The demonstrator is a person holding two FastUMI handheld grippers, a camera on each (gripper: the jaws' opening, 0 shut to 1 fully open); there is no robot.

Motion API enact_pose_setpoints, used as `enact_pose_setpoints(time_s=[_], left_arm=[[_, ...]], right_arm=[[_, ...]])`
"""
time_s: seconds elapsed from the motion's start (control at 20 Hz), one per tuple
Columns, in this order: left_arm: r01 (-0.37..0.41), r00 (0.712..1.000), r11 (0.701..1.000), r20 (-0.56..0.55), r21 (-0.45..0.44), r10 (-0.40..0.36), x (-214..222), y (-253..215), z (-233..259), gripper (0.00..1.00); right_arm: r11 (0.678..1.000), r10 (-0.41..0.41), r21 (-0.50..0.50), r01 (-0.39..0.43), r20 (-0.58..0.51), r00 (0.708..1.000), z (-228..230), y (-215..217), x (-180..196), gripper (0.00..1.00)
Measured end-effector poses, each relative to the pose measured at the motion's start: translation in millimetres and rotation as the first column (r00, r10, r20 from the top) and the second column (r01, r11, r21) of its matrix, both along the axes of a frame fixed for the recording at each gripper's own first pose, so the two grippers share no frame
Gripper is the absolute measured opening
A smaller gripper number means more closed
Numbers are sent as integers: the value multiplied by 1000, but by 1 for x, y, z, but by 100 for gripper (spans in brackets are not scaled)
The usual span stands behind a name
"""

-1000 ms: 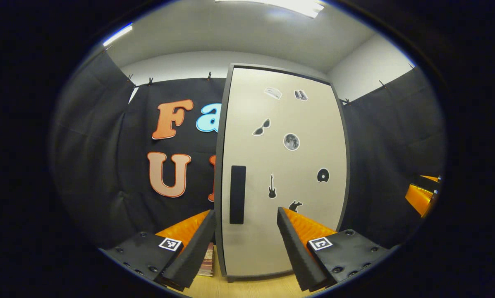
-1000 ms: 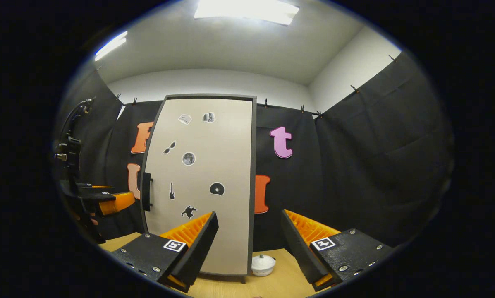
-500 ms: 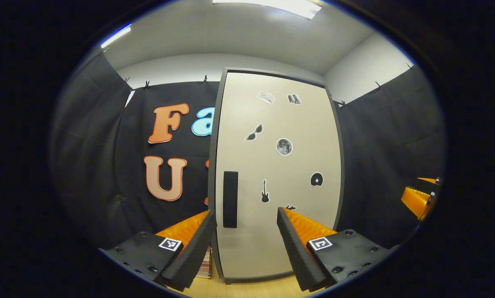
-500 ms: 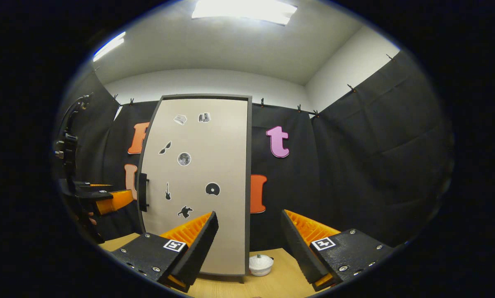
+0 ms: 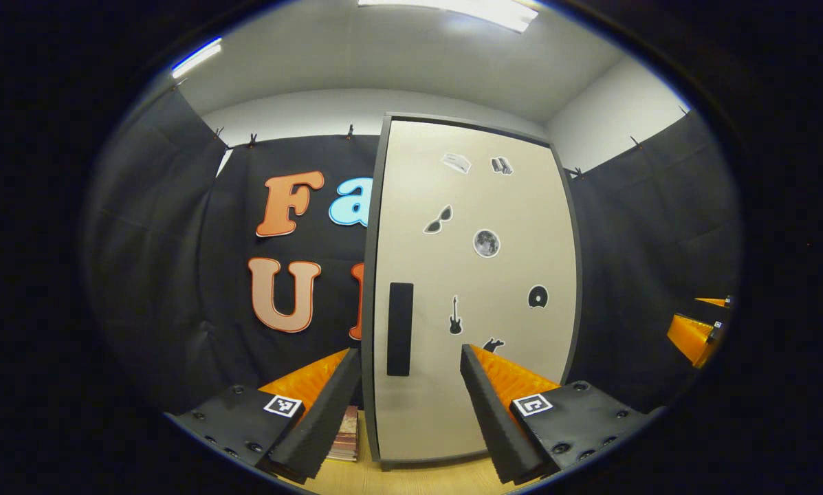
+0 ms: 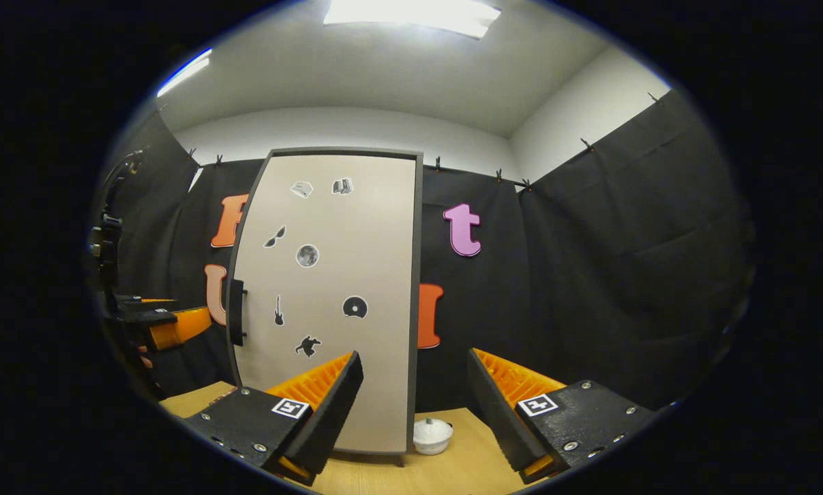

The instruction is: Open the cabinet door with the right hand, grasp the bottle in the cabinet with the left hand and place it on the coaster, then close the cabinet door with the right hand.

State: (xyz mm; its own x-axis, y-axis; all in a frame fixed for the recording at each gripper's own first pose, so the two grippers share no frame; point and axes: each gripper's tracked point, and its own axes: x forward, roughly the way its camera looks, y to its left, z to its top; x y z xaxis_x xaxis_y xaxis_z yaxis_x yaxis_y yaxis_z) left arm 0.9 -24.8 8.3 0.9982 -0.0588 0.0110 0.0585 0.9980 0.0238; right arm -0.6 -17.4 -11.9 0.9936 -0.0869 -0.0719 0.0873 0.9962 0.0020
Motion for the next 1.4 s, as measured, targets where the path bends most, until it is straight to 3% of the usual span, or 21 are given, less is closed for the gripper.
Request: enact_pose_setpoints(time_s=[0.2, 0.25, 0.3, 0.45, 0.6, 1.05, 1.1, 1.15, 1.2, 1.4], left_arm=[[-40, 999, 999, -16, 4, 40, -3, 23, -6, 96], [-47, 999, 999, -21, 1, 47, -5, 29, -8, 92], [-55, 998, 999, -25, 0, 55, -6, 35, -9, 95], [-89, 995, 996, -36, 11, 89, -7, 57, -13, 92], [-119, 992, 993, -46, 15, 120, -14, 80, -15, 96], [-246, 969, 954, 25, 169, 245, -48, 169, -4, 92], [-262, 965, 948, 28, 183, 262, -50, 179, -5, 100], [-270, 962, 943, 27, 193, 270, -54, 186, -8, 100], [-272, 961, 941, 17, 203, 275, -57, 191, -13, 92], [-297, 952, 934, -7, 196, 304, -63, 224, -26, 95]], right_arm=[[999, 31, 34, -30, -51, 998, -11, 22, 8, 95], [998, 42, 43, -39, -51, 998, -12, 28, 10, 95], [998, 47, 47, -44, -56, 997, -14, 34, 14, 95], [997, 71, 36, -68, -87, 994, -24, 57, 25, 95], [990, 138, 50, -133, -100, 985, -29, 94, 35, 97], [945, 308, 171, -279, -175, 935, -56, 211, 75, 95], [938, 323, 194, -286, -203, 924, -61, 225, 79, 95], [931, 340, 219, -292, -225, 913, -65, 240, 84, 95], [920, 362, 245, -305, -237, 902, -67, 254, 90, 95], [906, 393, 267, -330, -238, 888, -61, 294, 118, 94]])
